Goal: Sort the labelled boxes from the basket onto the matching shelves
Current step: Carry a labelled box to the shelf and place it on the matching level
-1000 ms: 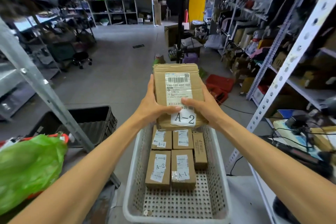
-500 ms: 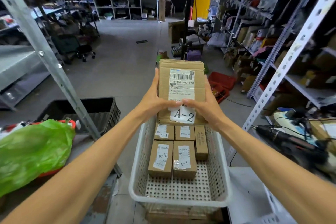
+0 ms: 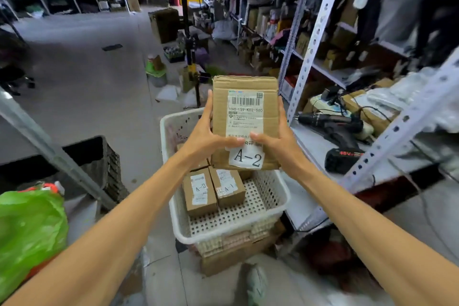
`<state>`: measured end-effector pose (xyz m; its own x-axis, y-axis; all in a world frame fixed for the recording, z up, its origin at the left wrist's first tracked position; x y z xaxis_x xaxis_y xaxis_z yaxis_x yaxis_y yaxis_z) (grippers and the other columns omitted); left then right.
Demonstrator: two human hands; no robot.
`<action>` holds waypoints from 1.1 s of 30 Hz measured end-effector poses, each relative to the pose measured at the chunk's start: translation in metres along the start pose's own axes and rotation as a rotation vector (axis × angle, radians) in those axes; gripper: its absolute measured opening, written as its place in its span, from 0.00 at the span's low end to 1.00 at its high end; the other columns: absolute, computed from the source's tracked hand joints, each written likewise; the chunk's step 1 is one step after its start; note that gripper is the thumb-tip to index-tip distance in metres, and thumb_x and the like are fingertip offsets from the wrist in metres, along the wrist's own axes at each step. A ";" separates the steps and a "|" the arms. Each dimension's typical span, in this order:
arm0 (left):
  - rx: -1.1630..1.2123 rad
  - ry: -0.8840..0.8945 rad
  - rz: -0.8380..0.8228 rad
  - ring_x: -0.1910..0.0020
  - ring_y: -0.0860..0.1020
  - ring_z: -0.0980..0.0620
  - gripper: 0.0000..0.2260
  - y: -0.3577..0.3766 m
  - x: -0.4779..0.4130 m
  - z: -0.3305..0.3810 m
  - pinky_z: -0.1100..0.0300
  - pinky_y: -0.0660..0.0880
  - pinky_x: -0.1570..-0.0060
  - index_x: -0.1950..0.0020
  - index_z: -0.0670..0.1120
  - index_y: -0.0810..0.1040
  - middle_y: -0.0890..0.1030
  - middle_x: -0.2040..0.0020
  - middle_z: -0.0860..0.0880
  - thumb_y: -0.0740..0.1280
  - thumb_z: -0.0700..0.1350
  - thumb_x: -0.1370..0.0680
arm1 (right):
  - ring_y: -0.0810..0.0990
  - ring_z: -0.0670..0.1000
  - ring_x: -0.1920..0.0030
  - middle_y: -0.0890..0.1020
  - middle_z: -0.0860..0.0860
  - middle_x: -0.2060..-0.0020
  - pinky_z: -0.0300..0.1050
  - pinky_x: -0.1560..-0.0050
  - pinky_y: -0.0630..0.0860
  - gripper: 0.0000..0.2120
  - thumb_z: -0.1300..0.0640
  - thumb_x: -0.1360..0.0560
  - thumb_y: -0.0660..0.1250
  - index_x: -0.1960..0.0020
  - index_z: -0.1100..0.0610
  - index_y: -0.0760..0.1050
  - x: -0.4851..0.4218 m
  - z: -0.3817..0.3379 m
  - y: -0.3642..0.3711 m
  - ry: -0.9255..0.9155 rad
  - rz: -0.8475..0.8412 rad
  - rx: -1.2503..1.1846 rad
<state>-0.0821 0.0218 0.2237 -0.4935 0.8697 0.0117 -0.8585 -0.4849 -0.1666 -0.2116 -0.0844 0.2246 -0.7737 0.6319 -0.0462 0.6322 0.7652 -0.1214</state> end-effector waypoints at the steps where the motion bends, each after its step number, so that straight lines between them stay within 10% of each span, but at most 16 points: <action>1: -0.012 -0.001 -0.031 0.34 0.74 0.57 0.58 0.012 0.004 -0.002 0.52 0.71 0.34 0.23 0.63 0.42 0.71 0.29 0.55 0.81 0.43 0.36 | 0.77 0.49 0.36 0.75 0.49 0.33 0.60 0.33 0.71 0.50 0.60 0.30 0.72 0.22 0.43 0.43 0.015 0.003 -0.008 0.008 0.027 0.001; 7: 0.035 0.035 -0.217 0.40 0.74 0.68 0.55 0.095 0.042 -0.005 0.70 0.74 0.45 0.21 0.58 0.44 0.74 0.32 0.57 0.79 0.37 0.34 | 0.77 0.48 0.36 0.76 0.49 0.34 0.54 0.33 0.72 0.46 0.66 0.27 0.71 0.23 0.43 0.45 0.113 0.019 -0.055 0.057 0.223 -0.012; 21: 0.018 0.078 -0.535 0.35 0.75 0.57 0.56 0.270 0.145 0.030 0.54 0.74 0.38 0.22 0.59 0.51 0.74 0.32 0.54 0.83 0.44 0.40 | 0.76 0.42 0.37 0.75 0.41 0.36 0.39 0.39 0.75 0.45 0.67 0.24 0.66 0.21 0.47 0.40 0.319 0.012 -0.156 0.057 0.556 -0.024; 26: 0.085 0.131 -0.665 0.45 0.77 0.70 0.49 0.352 0.192 0.046 0.71 0.76 0.52 0.21 0.56 0.50 0.75 0.39 0.60 0.76 0.35 0.32 | 0.75 0.50 0.34 0.73 0.51 0.31 0.51 0.36 0.75 0.46 0.69 0.26 0.67 0.21 0.45 0.43 0.403 0.011 -0.206 0.058 0.700 -0.005; 33: 0.104 0.182 -0.953 0.36 0.76 0.54 0.49 0.455 0.225 0.071 0.54 0.76 0.39 0.22 0.57 0.53 0.76 0.33 0.50 0.78 0.37 0.33 | 0.75 0.51 0.34 0.72 0.52 0.31 0.52 0.36 0.74 0.46 0.71 0.25 0.65 0.22 0.46 0.40 0.498 0.003 -0.253 0.070 0.952 -0.017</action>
<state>-0.5937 -0.0101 0.2205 0.4359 0.8982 -0.0572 -0.8988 0.4313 -0.0778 -0.7575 0.0363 0.2290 0.0700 0.9958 -0.0585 0.9961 -0.0729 -0.0493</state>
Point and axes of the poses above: each hand's wrist, its own x-axis away from the middle knuckle, its own y-axis out of the palm, z = x × y, the point moved 8 cm from there along -x, towards the middle knuckle
